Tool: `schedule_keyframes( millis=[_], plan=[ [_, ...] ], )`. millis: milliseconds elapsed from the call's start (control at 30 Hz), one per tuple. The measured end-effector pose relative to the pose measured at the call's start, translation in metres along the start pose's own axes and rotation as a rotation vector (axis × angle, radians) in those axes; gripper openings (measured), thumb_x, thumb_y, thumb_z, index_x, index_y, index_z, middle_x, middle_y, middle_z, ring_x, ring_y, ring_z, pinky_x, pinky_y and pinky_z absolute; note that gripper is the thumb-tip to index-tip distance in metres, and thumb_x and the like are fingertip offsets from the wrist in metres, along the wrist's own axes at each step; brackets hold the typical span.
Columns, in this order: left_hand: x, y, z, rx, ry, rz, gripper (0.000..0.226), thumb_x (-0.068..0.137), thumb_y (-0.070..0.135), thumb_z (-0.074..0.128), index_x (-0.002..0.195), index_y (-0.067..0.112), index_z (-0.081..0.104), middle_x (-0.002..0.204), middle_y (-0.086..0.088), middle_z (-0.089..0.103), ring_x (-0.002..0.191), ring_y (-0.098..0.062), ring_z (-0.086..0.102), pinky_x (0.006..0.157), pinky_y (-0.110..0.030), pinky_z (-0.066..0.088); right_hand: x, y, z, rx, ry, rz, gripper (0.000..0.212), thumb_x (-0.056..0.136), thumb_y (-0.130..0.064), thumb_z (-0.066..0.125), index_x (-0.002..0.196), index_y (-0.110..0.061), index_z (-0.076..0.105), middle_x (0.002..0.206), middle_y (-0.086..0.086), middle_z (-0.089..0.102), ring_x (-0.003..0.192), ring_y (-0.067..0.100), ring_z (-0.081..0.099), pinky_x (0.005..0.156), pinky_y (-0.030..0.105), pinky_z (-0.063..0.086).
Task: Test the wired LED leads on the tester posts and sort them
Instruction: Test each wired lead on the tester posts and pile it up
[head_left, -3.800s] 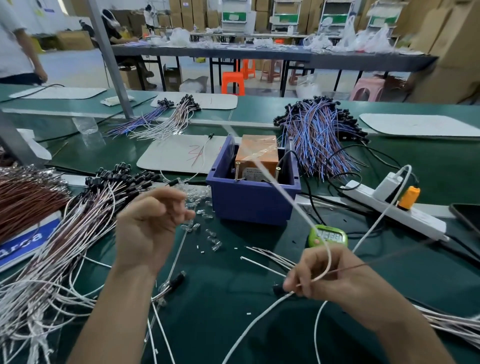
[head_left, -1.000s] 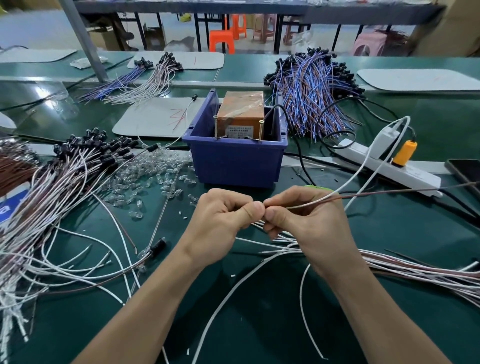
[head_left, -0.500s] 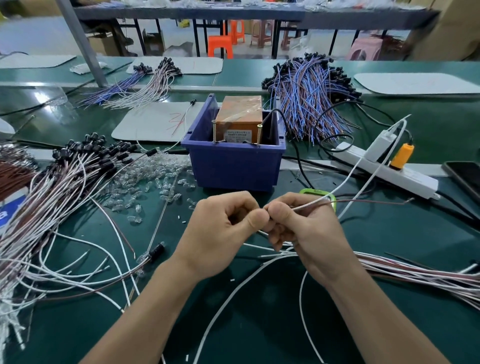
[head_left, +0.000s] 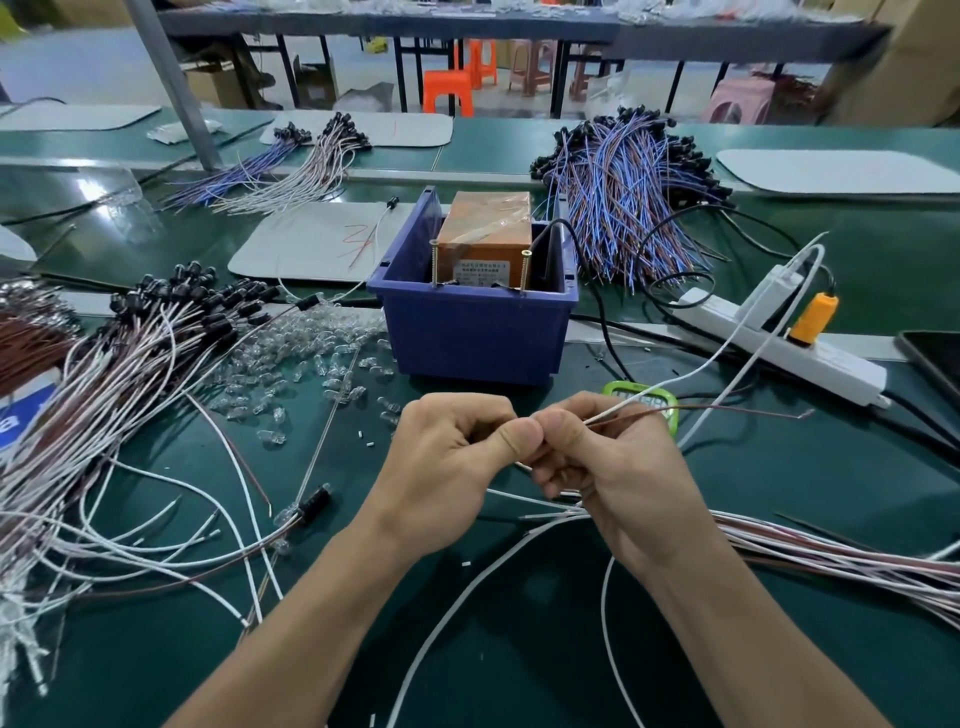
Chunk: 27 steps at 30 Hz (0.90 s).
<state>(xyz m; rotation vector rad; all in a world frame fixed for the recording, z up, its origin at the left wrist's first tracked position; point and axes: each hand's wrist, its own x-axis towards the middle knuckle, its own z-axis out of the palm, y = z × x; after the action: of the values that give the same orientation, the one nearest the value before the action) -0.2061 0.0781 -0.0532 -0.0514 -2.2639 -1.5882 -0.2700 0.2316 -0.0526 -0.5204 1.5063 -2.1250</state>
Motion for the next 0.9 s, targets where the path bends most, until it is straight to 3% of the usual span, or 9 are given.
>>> schedule_keyframes(
  millis=[100, 200, 300, 333, 433, 500, 600, 700, 900],
  plan=[
    [0.0015, 0.0022, -0.0007, -0.063, -0.017, 0.0, 0.042, 0.093, 0.017, 0.066, 0.055, 0.031, 0.057, 0.051, 0.016, 0.047, 0.051, -0.003, 0.041, 0.055, -0.016, 0.035, 0.0012, -0.003, -0.0004, 0.008, -0.023, 0.01, 0.017, 0.075, -0.022, 0.077, 0.076, -0.005, 0.075, 0.069, 0.019, 0.068, 0.053, 0.021, 0.063, 0.048, 0.025, 0.051],
    [0.0028, 0.0051, -0.0009, -0.213, -0.112, -0.008, 0.038, 0.096, 0.0, 0.059, 0.062, 0.015, 0.062, 0.055, 0.015, 0.06, 0.055, 0.001, 0.058, 0.061, -0.009, 0.044, 0.0021, -0.006, -0.0021, 0.07, -0.085, 0.051, 0.018, 0.076, -0.02, 0.079, 0.078, -0.003, 0.073, 0.07, 0.018, 0.068, 0.053, 0.019, 0.063, 0.047, 0.023, 0.051],
    [0.0035, 0.0082, -0.0034, -0.308, -0.153, -0.041, 0.046, 0.096, -0.005, 0.055, 0.06, 0.022, 0.064, 0.056, 0.016, 0.06, 0.056, 0.003, 0.058, 0.063, -0.007, 0.044, 0.0004, -0.007, -0.0013, 0.099, -0.11, 0.057, 0.012, 0.075, -0.015, 0.082, 0.077, -0.005, 0.075, 0.071, 0.018, 0.068, 0.054, 0.019, 0.064, 0.049, 0.023, 0.052],
    [0.0042, 0.0084, -0.0042, -0.286, -0.134, -0.056, 0.041, 0.095, 0.001, 0.058, 0.06, 0.019, 0.066, 0.056, 0.013, 0.058, 0.057, 0.002, 0.055, 0.062, -0.011, 0.043, 0.0, -0.0066, -0.0003, 0.096, -0.093, 0.053, 0.009, 0.074, -0.013, 0.081, 0.076, -0.007, 0.076, 0.071, 0.018, 0.069, 0.054, 0.019, 0.065, 0.049, 0.023, 0.053],
    [0.0029, 0.0029, -0.0054, -0.135, -0.042, -0.051, 0.032, 0.09, 0.018, 0.065, 0.063, 0.0, 0.063, 0.059, -0.018, 0.051, 0.058, -0.022, 0.044, 0.057, -0.035, 0.037, 0.0001, -0.004, 0.0022, 0.074, -0.007, 0.044, 0.008, 0.07, -0.012, 0.077, 0.076, -0.007, 0.078, 0.071, 0.017, 0.07, 0.055, 0.02, 0.066, 0.051, 0.023, 0.054],
    [0.0013, 0.0013, -0.0055, -0.072, -0.013, -0.023, 0.035, 0.09, 0.022, 0.066, 0.063, 0.001, 0.062, 0.06, -0.021, 0.047, 0.058, -0.032, 0.04, 0.055, -0.043, 0.035, -0.0003, -0.0029, 0.0029, 0.081, 0.014, 0.048, 0.008, 0.072, -0.011, 0.076, 0.078, -0.008, 0.079, 0.071, 0.016, 0.071, 0.056, 0.019, 0.067, 0.052, 0.023, 0.055],
    [0.002, 0.0034, -0.0061, -0.087, -0.014, -0.016, 0.033, 0.09, 0.021, 0.065, 0.063, 0.002, 0.063, 0.058, -0.015, 0.049, 0.056, -0.024, 0.041, 0.054, -0.036, 0.036, 0.0, -0.0048, 0.0015, 0.088, -0.015, 0.076, 0.01, 0.071, -0.014, 0.08, 0.081, -0.01, 0.08, 0.072, 0.014, 0.072, 0.058, 0.018, 0.068, 0.053, 0.022, 0.055],
    [0.0023, 0.0033, -0.0066, -0.136, -0.047, -0.058, 0.027, 0.089, 0.017, 0.063, 0.063, 0.008, 0.064, 0.054, 0.007, 0.048, 0.055, -0.009, 0.041, 0.056, -0.021, 0.034, 0.0005, -0.0064, -0.0032, 0.088, -0.054, 0.107, 0.021, 0.066, -0.014, 0.089, 0.085, -0.01, 0.079, 0.076, 0.015, 0.073, 0.063, 0.02, 0.07, 0.057, 0.025, 0.057],
    [-0.0011, 0.0011, -0.0066, 0.047, -0.042, -0.054, 0.021, 0.082, 0.032, 0.063, 0.066, 0.018, 0.063, 0.055, 0.01, 0.044, 0.055, -0.009, 0.037, 0.053, -0.025, 0.031, -0.001, -0.0025, -0.0041, 0.095, 0.0, 0.114, 0.019, 0.066, -0.007, 0.081, 0.085, -0.013, 0.081, 0.081, 0.016, 0.074, 0.069, 0.021, 0.072, 0.063, 0.026, 0.059]
  ],
)
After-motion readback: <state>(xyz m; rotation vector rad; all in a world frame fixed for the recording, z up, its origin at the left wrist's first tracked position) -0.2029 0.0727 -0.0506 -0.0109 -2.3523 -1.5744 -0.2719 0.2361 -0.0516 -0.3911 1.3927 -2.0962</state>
